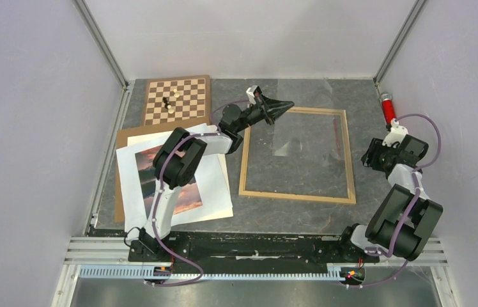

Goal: Put the photo into the frame

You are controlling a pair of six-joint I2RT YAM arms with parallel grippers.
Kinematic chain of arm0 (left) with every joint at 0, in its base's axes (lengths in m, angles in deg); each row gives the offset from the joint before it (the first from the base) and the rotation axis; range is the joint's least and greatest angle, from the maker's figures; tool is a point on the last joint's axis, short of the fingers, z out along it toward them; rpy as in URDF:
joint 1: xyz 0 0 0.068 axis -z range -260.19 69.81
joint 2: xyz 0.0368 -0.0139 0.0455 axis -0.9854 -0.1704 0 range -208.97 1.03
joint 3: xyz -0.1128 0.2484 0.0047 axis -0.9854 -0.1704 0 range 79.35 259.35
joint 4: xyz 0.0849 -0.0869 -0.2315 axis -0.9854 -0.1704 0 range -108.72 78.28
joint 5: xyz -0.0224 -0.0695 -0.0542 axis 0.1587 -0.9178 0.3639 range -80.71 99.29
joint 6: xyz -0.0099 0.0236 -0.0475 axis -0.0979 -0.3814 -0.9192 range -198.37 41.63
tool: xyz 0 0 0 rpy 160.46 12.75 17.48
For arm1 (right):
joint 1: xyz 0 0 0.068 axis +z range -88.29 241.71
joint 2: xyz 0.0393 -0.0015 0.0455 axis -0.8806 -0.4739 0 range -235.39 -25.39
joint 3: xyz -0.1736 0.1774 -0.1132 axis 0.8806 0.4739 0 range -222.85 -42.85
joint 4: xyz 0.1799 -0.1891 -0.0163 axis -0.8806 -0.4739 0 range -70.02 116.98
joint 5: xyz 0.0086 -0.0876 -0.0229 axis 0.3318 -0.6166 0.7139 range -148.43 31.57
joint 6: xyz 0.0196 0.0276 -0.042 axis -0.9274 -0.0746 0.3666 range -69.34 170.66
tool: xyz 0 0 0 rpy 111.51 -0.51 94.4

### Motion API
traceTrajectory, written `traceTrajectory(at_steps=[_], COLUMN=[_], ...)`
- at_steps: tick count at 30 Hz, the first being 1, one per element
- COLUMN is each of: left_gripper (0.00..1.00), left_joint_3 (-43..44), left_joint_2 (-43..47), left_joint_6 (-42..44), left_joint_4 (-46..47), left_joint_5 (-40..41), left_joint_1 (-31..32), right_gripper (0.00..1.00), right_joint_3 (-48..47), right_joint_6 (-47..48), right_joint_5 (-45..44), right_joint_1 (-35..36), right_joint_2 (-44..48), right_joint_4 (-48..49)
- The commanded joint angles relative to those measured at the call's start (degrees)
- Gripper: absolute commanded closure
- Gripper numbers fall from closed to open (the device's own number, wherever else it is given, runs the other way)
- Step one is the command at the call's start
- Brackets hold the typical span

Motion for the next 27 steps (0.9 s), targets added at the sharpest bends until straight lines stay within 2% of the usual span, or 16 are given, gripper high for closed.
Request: traceTrajectory(at_steps=[1, 14, 18, 27], left_gripper=[0.98, 0.98, 0.98, 0.98], left_joint_3=[-4.7, -18.9, -18.7, -15.8], left_joint_2=[-1.4, -0.5, -0.9, 0.5], left_joint_6=[-14.1, 2.1, 6.1, 19.4], left_joint_4=[4.4, 1.6, -0.1, -12.4], left_joint_5=[0.2, -7.6, -9.0, -11.8], left_joint_1=[0.9, -3.0, -4.8, -7.5], right_gripper=[0.5, 0.49, 0.49, 0.49], right_joint_3=[1.0, 2.5, 2.8, 3.0], right_joint_6=[1.0, 2.2, 1.9, 2.0], right_joint_5=[0.2, 1.1, 1.4, 1.2], right_joint_1=[-0.8, -1.3, -1.4, -1.4], right_joint_2=[1.3, 1.1, 0.4, -0.2], right_joint_4=[0.7, 0.9, 1.4, 2.0])
